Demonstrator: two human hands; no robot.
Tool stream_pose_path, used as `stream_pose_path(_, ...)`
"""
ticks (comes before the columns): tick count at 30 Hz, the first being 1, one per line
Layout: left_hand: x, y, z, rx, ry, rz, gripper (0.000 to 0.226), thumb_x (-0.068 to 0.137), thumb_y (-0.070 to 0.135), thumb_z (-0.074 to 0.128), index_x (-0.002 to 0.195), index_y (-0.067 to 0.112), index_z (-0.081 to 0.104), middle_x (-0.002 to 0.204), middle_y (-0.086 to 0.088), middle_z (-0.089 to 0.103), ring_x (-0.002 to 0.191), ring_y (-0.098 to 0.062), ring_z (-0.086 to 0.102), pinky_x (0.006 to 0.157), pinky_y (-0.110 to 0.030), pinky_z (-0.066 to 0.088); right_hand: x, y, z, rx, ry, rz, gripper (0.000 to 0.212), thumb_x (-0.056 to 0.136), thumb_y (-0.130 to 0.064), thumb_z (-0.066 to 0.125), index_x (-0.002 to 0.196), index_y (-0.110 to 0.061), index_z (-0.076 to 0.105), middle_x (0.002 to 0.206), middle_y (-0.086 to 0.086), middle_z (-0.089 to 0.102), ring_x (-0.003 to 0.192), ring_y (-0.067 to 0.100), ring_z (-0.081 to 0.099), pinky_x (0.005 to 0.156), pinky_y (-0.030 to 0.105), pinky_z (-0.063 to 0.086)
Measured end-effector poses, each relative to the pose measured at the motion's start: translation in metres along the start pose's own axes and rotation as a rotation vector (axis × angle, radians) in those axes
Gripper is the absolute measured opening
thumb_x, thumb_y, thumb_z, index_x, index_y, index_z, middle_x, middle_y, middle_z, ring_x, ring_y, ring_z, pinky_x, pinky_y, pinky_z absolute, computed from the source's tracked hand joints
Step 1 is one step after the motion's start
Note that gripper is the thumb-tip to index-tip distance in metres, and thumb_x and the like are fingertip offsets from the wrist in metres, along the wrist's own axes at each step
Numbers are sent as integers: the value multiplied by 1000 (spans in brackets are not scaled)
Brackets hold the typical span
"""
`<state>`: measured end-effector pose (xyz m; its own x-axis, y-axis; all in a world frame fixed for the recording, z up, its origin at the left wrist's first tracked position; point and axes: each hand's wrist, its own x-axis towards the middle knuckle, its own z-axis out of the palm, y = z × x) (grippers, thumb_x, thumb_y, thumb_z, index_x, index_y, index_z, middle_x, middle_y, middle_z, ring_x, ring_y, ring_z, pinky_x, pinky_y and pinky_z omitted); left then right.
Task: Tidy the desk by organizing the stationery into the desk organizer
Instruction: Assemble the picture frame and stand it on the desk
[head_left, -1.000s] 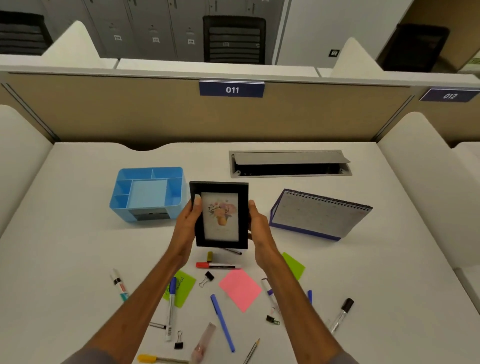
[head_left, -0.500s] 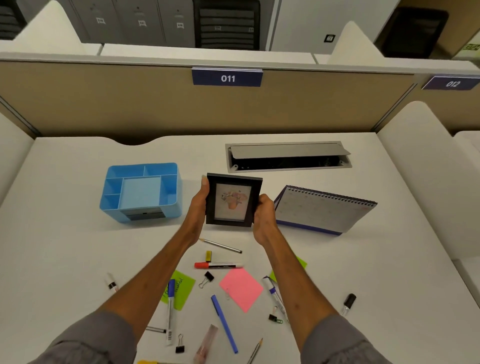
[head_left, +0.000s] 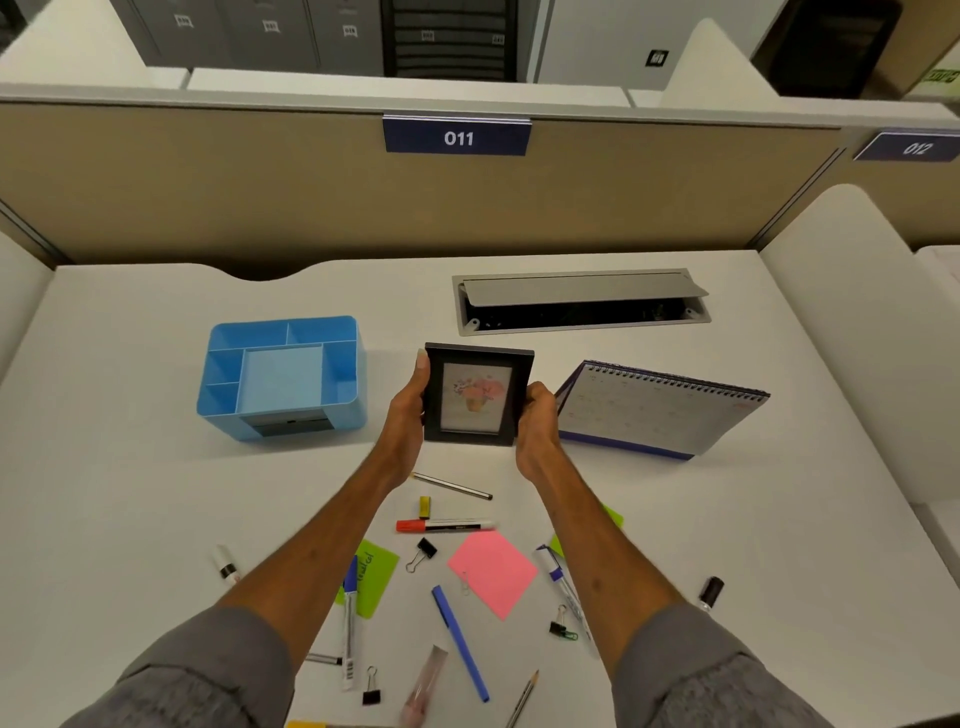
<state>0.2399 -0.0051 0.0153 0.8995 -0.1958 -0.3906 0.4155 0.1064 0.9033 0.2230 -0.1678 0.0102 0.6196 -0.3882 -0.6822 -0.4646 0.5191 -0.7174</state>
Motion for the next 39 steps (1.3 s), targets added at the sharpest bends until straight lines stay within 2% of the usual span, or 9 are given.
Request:
stream_pose_path(4, 2, -2, -3, 25, -8, -4, 57, 97, 77, 29, 129, 47, 66, 131, 6, 73, 127, -22, 66, 115, -54, 47, 0, 1, 0, 13, 13, -30, 32, 102, -27, 46, 74, -17, 56, 72, 1, 67, 67, 13, 66, 64, 26, 49)
stream_pose_path(8, 2, -5, -12, 36, -26, -17, 55, 99, 74, 31, 132, 45, 64, 135, 4, 72, 130, -22, 65, 118, -52, 45, 0, 10, -1, 36, 33, -86, 24, 104, -26, 48, 93, -14, 66, 93, 7, 72, 85, 20, 68, 69, 27, 53)
stream_pose_path(12, -2, -14, -23, 51, -24, -19, 61, 100, 73, 35, 137, 35, 65, 132, 5, 73, 130, -18, 64, 119, -45, 43, -8, 22, -8, 42, 16, -128, 23, 104, -22, 52, 91, -19, 71, 86, 0, 76, 79, 14, 71, 70, 24, 53)
stream_pose_path(17, -15, -30, -35, 54, 62, 0, 59, 98, 65, 55, 138, 21, 62, 135, 4, 70, 130, -14, 63, 121, -44, 41, -16, 49, -24, -42, 83, -262, 23, 103, -22, 58, 117, -22, 76, 123, -1, 73, 118, 18, 63, 100, 29, 45)
stream_pose_path(21, -36, -46, -49, 55, 131, 0, 42, 101, 47, 65, 138, 27, 61, 138, 8, 66, 132, -12, 59, 120, -40, 42, -30, 63, -40, -143, 69, -332, 32, 104, -19, 59, 134, -17, 69, 134, -2, 68, 125, 16, 59, 106, 26, 41)
stream_pose_path(26, -84, -59, -63, 36, 214, 28, 33, 105, 36, 63, 137, 28, 62, 132, 10, 67, 117, -3, 64, 86, -15, 54, -61, 79, -64, -262, 37, -421, 33, 102, -9, 60, 131, -18, 70, 132, -6, 69, 124, 11, 61, 109, 28, 45)
stream_pose_path(32, -134, -82, -62, 62, 309, 23, 24, 103, 28, 65, 127, 31, 69, 130, 13, 71, 126, -9, 61, 107, -34, 48, -99, 109, -98, -453, -68, -447, 35, 101, -1, 60, 125, -23, 73, 127, -12, 72, 124, 6, 62, 105, 25, 48)
stream_pose_path(36, -164, -97, -44, 101, 360, 38, 20, 103, 17, 66, 119, 26, 73, 123, 9, 74, 119, -9, 65, 103, -29, 51, -121, 131, -128, -509, -96, -453, 36, 98, 5, 60, 116, -23, 74, 120, -10, 75, 118, 6, 66, 106, 31, 53)
stream_pose_path(39, -182, -111, -33, 206, 326, 48, 20, 103, 13, 65, 116, 26, 73, 119, 11, 74, 111, -4, 67, 91, -13, 50, -133, 140, -149, -562, -87, -489, 40, 96, 12, 56, 106, -20, 76, 110, -9, 77, 108, 1, 69, 105, 30, 54)
